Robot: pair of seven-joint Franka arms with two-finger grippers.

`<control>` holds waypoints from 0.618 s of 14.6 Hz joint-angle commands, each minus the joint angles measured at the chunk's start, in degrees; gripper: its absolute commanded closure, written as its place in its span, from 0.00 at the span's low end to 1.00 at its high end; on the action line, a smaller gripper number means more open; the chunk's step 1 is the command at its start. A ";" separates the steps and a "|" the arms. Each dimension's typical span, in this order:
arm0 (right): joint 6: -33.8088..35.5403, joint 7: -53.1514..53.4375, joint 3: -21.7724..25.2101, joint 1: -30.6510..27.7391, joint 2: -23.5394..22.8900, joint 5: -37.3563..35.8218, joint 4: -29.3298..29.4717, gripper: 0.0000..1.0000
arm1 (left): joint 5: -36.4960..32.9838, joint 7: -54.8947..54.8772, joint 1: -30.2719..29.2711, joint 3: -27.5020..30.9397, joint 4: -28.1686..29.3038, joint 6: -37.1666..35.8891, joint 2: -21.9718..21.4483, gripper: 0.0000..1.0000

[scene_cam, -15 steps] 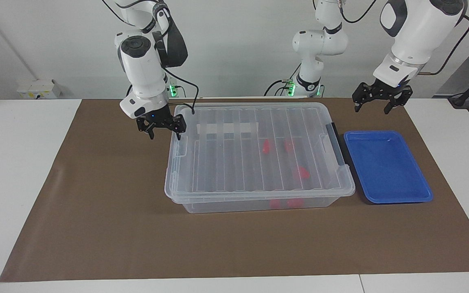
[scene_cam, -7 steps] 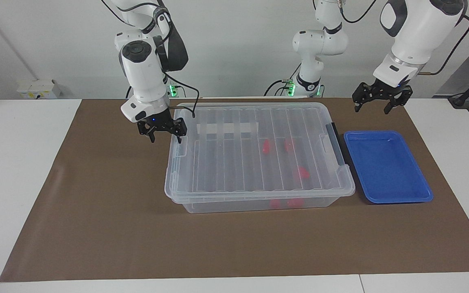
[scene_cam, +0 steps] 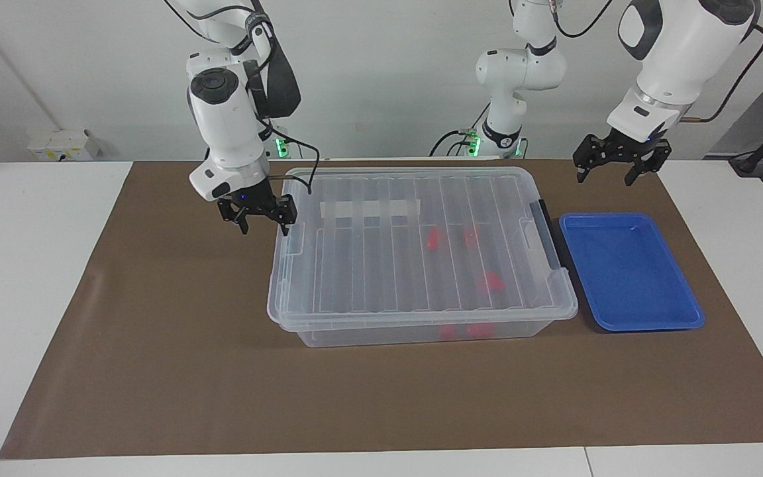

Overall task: Place red block in blue tray from box
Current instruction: 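Grasp the clear lid edge with the right gripper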

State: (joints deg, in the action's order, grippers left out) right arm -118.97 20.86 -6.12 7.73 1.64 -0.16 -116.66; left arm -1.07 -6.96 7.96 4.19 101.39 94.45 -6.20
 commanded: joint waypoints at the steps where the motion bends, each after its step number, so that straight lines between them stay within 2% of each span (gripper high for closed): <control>1: 0.05 -2.74 -0.20 -2.45 0.21 0.86 -0.58 0.08 | -0.16 0.46 -0.14 0.03 -0.23 -1.19 -0.57 0.00; 7: 0.40 -9.16 -0.20 -8.86 0.56 0.95 -0.58 0.07 | -0.16 0.72 0.57 -0.24 -0.23 -1.11 -0.65 0.00; 9: 0.66 -10.57 -0.20 -11.06 0.64 0.86 -0.49 0.06 | -0.16 5.52 1.09 -0.94 -0.23 -0.14 -0.57 0.00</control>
State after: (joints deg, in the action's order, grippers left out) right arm -118.77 12.80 -6.00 -0.68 1.64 -0.16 -116.75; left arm -1.07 -5.84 8.02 3.54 101.39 94.49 -6.20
